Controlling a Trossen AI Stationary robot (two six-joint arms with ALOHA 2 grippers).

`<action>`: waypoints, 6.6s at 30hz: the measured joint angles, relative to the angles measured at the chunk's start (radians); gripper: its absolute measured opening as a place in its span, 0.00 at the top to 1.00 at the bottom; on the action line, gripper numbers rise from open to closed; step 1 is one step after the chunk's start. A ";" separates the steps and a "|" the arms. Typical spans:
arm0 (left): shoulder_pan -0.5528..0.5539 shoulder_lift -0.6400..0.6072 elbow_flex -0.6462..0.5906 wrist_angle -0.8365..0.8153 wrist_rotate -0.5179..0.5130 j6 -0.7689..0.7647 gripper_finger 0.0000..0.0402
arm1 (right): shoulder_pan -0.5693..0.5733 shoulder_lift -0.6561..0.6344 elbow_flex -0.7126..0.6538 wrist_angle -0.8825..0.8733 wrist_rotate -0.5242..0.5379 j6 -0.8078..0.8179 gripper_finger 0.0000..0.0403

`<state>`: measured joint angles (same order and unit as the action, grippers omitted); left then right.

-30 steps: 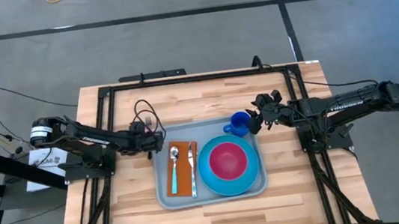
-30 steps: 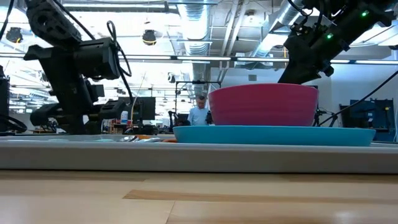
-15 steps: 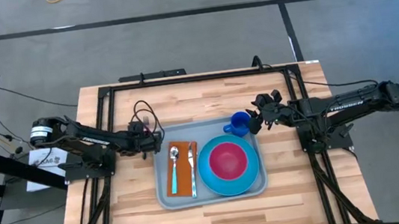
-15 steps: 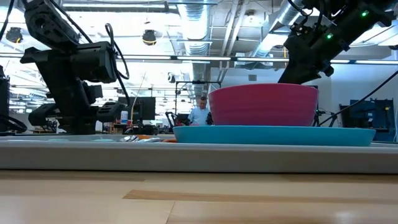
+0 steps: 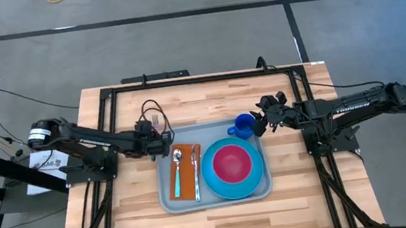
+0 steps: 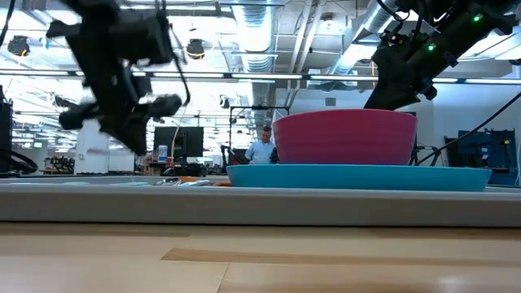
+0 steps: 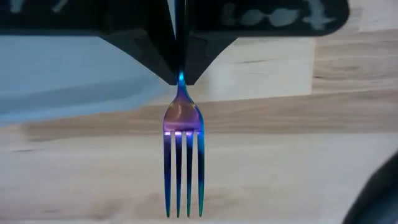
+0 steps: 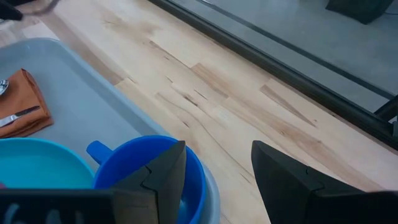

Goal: Set up tray
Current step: Put the green fork between the green spoon and green table knife on top of the orange table napkin, then return to Home Position

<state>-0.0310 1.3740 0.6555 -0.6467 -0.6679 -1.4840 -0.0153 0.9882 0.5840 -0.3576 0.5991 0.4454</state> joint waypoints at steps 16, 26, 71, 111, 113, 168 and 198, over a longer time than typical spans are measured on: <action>-0.341 0.166 0.199 0.191 -0.177 -0.158 1.00 | 0.000 0.000 0.000 0.002 0.000 0.000 0.56; -0.369 0.467 0.491 0.049 -0.056 -0.253 1.00 | 0.003 0.000 0.000 0.002 -0.051 0.000 0.56; -0.399 0.706 0.746 -0.401 0.111 -0.524 1.00 | 0.000 0.000 0.000 0.008 -0.047 -0.001 0.56; -0.412 0.590 1.181 -0.918 -0.167 0.249 0.88 | 0.000 0.000 0.000 0.077 -0.052 -0.001 0.56; -0.411 0.538 1.177 -0.922 -0.238 0.361 0.88 | 0.000 0.000 0.000 0.076 -0.051 -0.001 0.56; -0.446 -1.362 -0.644 0.892 0.139 1.529 0.88 | 0.116 -0.983 -0.524 0.407 -0.415 -0.399 0.56; -0.446 -1.293 -0.646 0.737 0.032 1.491 0.88 | 0.102 -0.975 -0.578 0.406 -0.392 -0.235 0.56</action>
<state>-0.4770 0.0807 0.0097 0.0902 -0.6357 0.0074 0.0872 0.0135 0.0063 0.0486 0.2070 0.2100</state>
